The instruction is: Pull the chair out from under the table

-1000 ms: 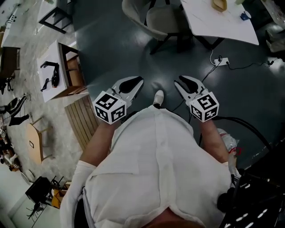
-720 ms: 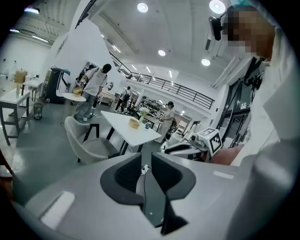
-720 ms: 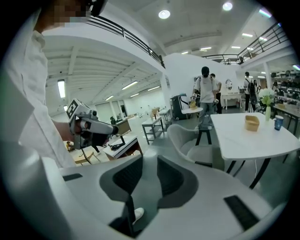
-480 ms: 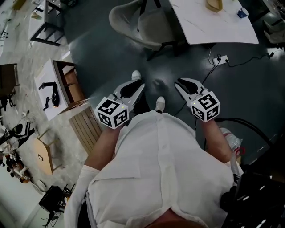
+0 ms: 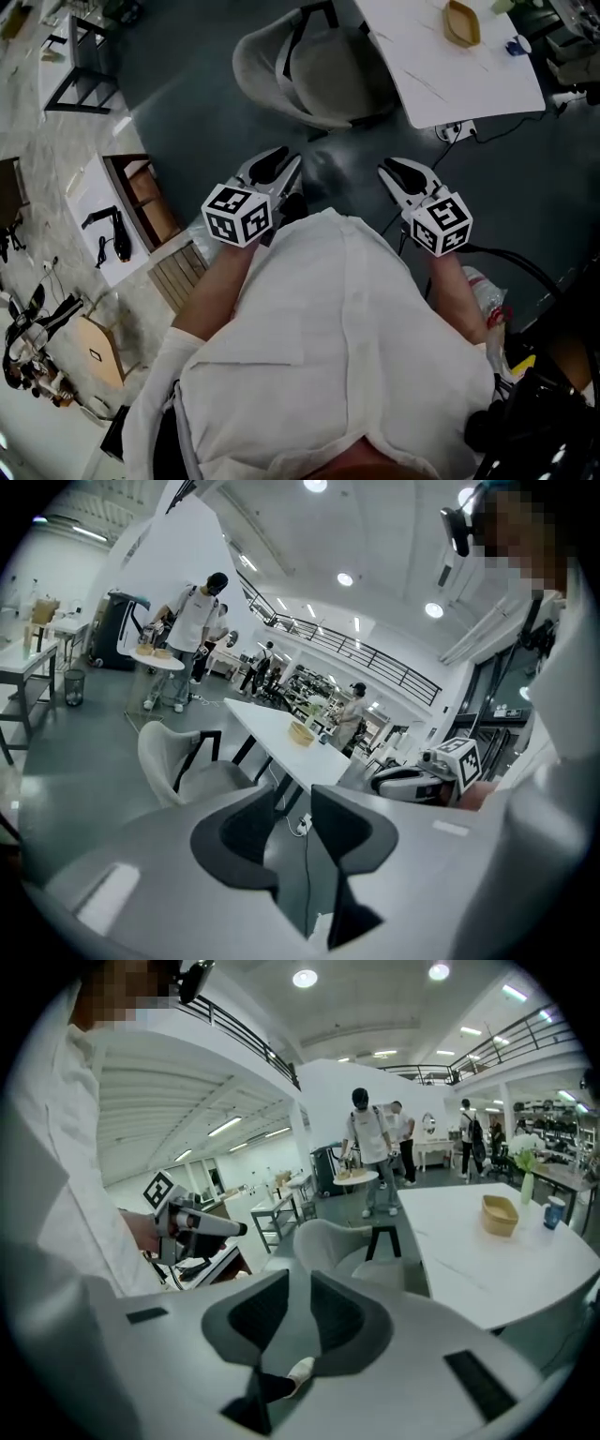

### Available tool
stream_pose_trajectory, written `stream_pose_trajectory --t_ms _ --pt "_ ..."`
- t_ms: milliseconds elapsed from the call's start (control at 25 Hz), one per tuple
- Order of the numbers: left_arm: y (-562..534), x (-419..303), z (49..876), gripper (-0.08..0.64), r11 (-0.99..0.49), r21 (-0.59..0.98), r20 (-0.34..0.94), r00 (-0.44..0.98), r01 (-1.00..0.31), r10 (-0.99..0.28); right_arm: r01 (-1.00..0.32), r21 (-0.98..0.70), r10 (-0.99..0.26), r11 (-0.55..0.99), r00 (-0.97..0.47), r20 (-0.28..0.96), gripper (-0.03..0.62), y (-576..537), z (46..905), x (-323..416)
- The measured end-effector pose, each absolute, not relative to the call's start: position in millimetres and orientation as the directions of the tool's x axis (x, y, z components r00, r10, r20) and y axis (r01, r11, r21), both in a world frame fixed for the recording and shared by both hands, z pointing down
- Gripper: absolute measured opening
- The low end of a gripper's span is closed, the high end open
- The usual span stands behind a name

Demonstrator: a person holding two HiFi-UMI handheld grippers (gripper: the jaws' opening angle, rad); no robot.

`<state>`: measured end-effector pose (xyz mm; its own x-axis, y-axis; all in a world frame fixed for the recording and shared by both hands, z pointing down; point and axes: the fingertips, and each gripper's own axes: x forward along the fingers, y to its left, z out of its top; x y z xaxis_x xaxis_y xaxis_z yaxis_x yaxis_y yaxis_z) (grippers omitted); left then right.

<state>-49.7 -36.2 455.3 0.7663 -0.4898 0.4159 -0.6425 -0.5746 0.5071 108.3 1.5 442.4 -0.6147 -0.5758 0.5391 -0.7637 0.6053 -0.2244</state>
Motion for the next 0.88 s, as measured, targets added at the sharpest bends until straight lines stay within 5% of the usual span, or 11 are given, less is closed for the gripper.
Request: stream_pose_trajectory --t_ms 880 --pt "-283.5 -161.3 625.8 0.302 -0.127 0.404 0.786 0.415 -0.906 -0.458 -0.811 -0.226 -0.611 0.540 -0.562 0.558 0.072 -146.3 439.6 102.3"
